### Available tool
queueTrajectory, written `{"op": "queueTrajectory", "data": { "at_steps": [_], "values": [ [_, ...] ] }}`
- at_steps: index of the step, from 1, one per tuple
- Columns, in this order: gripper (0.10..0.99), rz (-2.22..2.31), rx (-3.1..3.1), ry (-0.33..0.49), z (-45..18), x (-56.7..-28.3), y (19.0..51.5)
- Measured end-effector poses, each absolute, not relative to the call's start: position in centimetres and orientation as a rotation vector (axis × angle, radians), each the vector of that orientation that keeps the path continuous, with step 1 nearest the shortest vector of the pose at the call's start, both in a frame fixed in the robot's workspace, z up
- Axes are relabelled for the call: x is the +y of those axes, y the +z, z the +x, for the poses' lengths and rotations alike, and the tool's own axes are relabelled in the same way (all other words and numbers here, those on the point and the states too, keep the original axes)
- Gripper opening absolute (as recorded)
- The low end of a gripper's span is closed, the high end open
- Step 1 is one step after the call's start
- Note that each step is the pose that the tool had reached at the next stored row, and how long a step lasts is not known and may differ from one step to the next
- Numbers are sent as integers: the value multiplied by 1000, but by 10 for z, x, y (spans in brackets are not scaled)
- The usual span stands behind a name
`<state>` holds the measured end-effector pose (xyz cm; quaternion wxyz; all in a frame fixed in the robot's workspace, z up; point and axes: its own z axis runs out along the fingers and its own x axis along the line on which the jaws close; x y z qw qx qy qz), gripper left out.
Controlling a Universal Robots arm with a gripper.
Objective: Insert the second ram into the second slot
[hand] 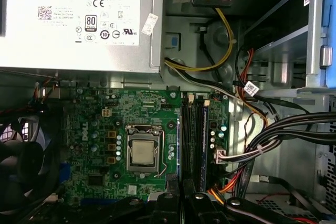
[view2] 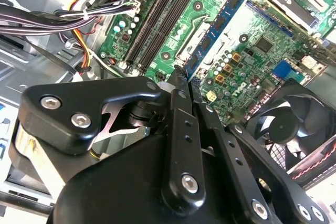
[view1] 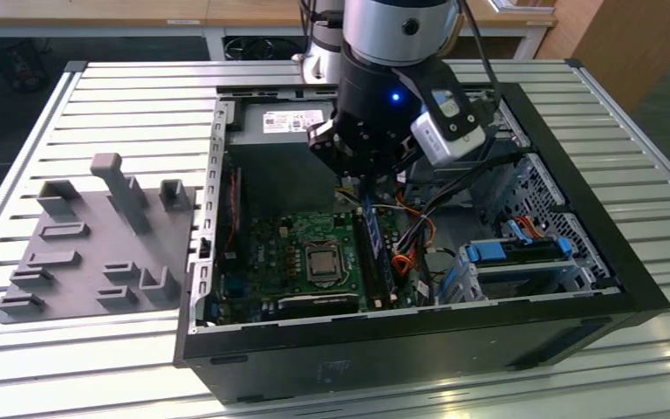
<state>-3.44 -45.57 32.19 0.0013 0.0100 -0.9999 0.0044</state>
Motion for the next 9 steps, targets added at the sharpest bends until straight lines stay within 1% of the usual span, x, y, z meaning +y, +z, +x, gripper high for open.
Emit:
{"op": "queueTrajectory", "data": {
  "at_steps": [9],
  "values": [
    [137,31,-3139,14,-34,-456,319]
  ]
}}
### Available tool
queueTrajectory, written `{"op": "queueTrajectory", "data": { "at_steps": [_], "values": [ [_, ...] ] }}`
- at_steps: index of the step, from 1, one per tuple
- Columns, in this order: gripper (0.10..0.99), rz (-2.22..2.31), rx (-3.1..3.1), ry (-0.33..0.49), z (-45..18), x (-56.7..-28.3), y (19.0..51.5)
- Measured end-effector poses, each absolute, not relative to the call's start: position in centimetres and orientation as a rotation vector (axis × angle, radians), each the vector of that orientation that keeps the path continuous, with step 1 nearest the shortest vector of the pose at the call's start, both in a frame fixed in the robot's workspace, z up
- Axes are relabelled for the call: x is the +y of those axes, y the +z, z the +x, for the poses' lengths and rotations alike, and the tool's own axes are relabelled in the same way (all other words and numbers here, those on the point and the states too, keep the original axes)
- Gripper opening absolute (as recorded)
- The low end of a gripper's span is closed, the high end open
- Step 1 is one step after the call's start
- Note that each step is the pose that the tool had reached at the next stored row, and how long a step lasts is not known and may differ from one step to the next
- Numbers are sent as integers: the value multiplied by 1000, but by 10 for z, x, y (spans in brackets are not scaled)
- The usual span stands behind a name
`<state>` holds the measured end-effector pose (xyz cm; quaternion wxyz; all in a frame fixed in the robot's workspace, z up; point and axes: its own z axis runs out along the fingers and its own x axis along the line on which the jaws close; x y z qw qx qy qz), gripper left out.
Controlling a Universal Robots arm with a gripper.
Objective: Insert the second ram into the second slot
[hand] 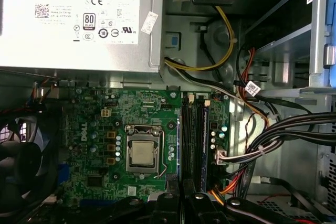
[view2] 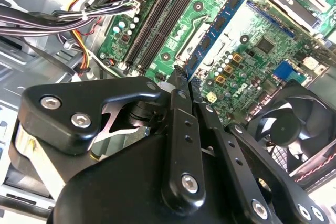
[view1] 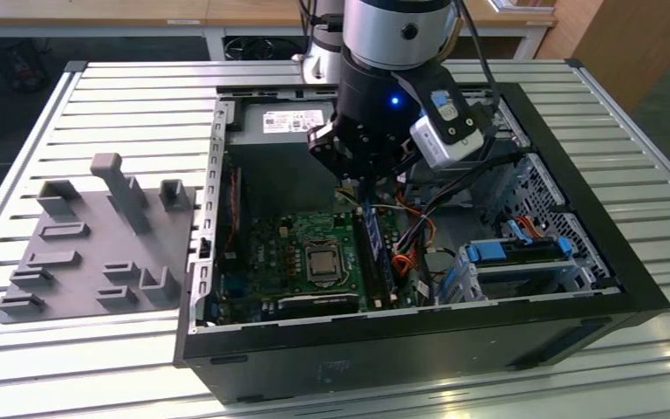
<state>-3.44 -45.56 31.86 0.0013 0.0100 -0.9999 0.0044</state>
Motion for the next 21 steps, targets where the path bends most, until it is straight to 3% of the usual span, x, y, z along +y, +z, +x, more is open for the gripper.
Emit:
{"op": "queueTrajectory", "data": {
  "at_steps": [21],
  "values": [
    [137,31,-3139,14,-34,-456,304]
  ]
}}
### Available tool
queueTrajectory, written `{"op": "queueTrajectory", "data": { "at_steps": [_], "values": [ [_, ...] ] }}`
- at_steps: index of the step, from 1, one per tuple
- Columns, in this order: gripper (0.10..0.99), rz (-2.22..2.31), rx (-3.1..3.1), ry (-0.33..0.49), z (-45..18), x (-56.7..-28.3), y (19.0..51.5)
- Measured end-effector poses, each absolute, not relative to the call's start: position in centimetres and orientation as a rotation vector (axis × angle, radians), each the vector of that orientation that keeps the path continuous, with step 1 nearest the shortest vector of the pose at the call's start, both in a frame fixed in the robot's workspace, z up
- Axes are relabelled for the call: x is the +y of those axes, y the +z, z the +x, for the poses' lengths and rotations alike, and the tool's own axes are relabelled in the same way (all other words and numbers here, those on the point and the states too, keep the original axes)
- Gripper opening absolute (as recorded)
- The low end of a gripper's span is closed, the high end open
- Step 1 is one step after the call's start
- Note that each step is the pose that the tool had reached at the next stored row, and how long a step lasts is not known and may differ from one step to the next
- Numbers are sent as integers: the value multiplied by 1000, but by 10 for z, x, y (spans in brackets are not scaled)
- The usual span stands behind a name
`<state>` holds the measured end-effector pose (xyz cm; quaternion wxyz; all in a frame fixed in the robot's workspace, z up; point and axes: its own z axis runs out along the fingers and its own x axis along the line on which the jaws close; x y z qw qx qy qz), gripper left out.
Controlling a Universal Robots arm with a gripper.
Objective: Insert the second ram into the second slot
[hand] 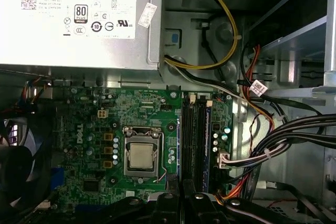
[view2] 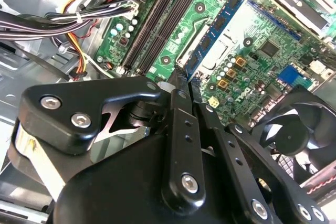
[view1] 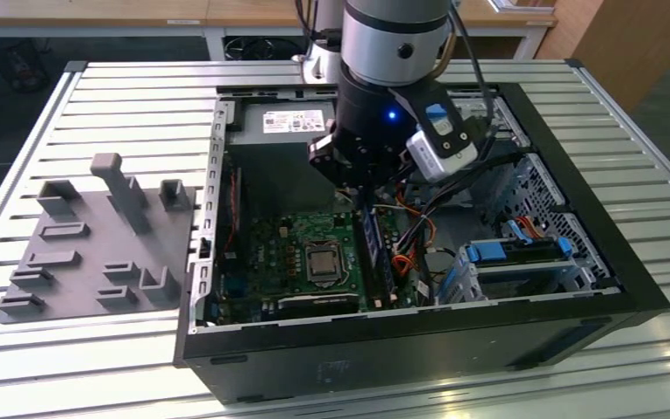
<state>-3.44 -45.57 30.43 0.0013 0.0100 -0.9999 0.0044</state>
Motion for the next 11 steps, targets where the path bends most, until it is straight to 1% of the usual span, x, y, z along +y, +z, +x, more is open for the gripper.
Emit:
{"op": "queueTrajectory", "data": {
  "at_steps": [11],
  "values": [
    [137,31,-3139,14,-34,-456,296]
  ]
}}
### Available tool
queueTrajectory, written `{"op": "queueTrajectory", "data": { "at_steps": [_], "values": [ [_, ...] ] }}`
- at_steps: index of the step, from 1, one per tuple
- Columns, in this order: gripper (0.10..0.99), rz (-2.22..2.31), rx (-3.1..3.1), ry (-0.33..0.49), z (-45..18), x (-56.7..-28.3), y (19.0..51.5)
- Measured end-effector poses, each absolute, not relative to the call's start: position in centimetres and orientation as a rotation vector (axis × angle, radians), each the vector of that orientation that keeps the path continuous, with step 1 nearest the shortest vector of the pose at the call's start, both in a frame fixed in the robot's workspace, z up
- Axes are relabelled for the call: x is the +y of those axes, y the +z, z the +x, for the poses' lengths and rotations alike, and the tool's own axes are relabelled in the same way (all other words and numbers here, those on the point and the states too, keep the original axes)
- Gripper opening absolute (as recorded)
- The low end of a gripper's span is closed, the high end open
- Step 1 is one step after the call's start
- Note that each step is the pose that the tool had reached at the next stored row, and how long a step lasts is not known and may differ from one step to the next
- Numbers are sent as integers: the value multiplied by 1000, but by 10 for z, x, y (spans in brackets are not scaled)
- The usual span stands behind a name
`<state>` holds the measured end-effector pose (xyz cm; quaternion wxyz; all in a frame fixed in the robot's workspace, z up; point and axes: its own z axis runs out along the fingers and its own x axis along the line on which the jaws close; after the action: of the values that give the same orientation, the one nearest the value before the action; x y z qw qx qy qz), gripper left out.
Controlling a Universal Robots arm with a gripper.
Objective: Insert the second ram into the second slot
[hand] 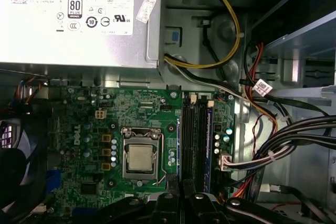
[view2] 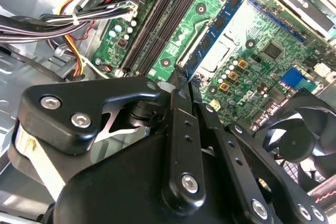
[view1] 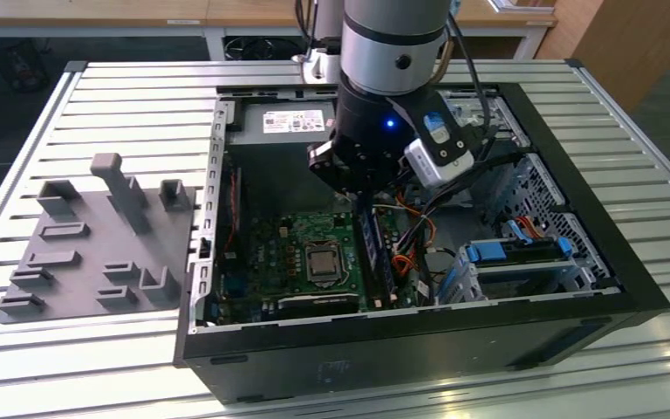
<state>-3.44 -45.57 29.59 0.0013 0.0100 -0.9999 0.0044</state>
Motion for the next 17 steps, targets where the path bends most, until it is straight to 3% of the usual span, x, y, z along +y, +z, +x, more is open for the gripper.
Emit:
{"op": "queueTrajectory", "data": {
  "at_steps": [17],
  "values": [
    [137,31,-3139,14,-34,-456,285]
  ]
}}
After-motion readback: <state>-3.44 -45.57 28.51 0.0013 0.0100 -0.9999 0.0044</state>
